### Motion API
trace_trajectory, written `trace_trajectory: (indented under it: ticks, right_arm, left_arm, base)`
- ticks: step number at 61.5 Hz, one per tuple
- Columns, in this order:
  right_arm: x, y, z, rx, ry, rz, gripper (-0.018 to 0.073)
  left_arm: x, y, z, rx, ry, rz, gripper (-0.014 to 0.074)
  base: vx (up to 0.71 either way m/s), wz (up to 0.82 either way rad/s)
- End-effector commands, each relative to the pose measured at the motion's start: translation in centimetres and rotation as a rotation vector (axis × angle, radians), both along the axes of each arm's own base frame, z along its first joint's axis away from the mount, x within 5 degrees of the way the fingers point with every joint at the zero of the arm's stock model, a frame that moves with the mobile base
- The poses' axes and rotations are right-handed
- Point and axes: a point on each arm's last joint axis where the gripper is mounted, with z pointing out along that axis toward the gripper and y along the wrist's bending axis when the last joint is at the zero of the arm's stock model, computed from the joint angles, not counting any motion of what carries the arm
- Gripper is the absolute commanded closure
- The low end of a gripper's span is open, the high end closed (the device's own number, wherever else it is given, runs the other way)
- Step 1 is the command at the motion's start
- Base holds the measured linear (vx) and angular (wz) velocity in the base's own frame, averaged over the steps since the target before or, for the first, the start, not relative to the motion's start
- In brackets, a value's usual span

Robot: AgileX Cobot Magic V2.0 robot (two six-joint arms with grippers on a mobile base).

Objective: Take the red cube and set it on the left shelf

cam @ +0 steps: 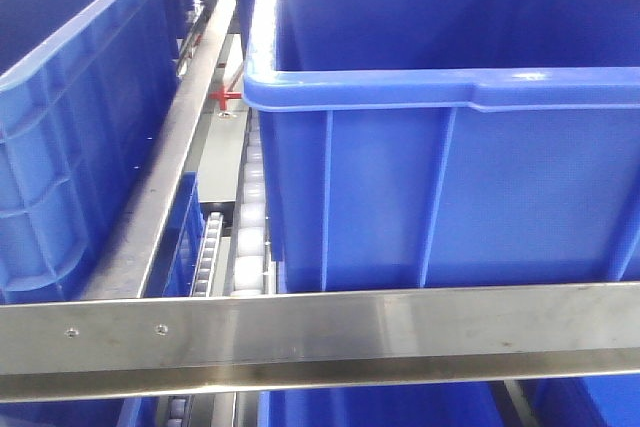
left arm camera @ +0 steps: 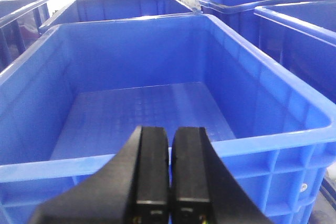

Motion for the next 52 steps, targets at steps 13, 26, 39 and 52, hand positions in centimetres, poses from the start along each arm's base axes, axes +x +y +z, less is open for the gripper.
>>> trace_trajectory:
  ticks: [13,26,39,52]
  right_arm:
    - [-0.36,0.07,1.98,0.001,-0.156,0.009,0.0503]
    - [-0.36,0.07,1.95,0.000,-0.153,0.008,0.0503]
    - [-0.36,0.07,1.95,0.000,-0.153,0.008,0.0503]
    - [-0.36,0.07,1.95,0.000,-0.153,0.008,0.0503]
  left_arm:
    - [0.09,0.09,-0.03,-0.016,-0.054,0.010,0.0491]
    - [0.09,0.09,-0.03,-0.016,-0.054,0.010,0.0491]
    - [0.09,0.09,-0.03,-0.016,-0.054,0.010,0.0491]
    - [0.09,0.09,-0.03,-0.016,-0.054,0.010,0.0491]
  base:
    - [0.00,0.00]
    - [0.00,0.00]
    - [0.00,0.00]
    - [0.00,0.00]
